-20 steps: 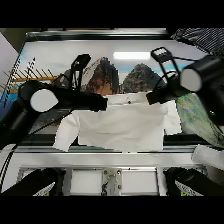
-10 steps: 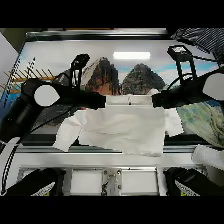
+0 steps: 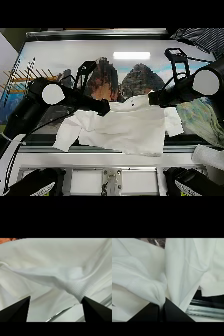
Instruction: Fold the clothes and pants, and hang the long-sleeved shirts on hangers.
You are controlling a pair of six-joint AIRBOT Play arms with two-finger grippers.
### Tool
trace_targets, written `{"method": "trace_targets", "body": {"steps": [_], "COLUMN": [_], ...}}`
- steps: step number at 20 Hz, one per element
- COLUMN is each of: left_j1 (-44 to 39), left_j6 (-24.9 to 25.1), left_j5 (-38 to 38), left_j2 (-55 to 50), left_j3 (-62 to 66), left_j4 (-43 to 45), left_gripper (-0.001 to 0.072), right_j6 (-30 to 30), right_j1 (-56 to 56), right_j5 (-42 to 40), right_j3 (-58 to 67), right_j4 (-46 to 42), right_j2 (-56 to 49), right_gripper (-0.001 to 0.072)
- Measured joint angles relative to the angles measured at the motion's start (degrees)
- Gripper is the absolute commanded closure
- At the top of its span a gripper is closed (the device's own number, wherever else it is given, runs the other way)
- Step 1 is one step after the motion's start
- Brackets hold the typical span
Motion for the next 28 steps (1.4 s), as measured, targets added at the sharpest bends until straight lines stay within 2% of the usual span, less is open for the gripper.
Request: {"method": "trace_targets", "body": {"steps": [4,7,10,14,18,21,24,28], "left_j1": [3.41,9.29,18.03,34.03,49.4,57.51,61.35,62.2], "left_j6": [1.95,3.02,5.18,9.07,12.98,14.19,15.37,16.48], "left_j5": [0.24,0.5,0.74,1.14,3.1,7.39,12.87,17.2], "left_j2": [3.45,6.88,9.6,8.81,2.23,-5.05,-12.9,-24.48], "left_j3": [0.02,0.02,0.02,0.02,0.02,0.02,0.24,5.29], "left_j4": [-1.97,-2.6,-2.78,-2.71,-1.51,2.29,6.86,13.68], "left_gripper": [-0.0005,-0.0004,-0.0004,-0.0004,-0.0004,-0.0004,-0.0004,-0.0003], "right_j6": [0.13,0.26,0.26,0.24,0.24,0.24,0.24,0.22], "right_j1": [0.0,0.0,0.0,0.0,0.0,0.0,0.0,0.0], "right_j5": [0.0,-0.02,-0.02,-0.04,-0.04,-0.04,-0.04,-0.07], "right_j3": [0.0,0.0,0.0,0.0,0.0,0.0,0.0,0.0], "right_j4": [0.15,0.15,0.15,0.17,0.17,0.17,0.17,0.17], "right_j2": [-0.07,-0.07,-0.07,-0.07,-0.07,-0.07,-0.07,-0.07], "right_gripper": [0.0688,0.0688,0.0688,0.0688,0.0688,0.0688,0.0688,0.0688]}}
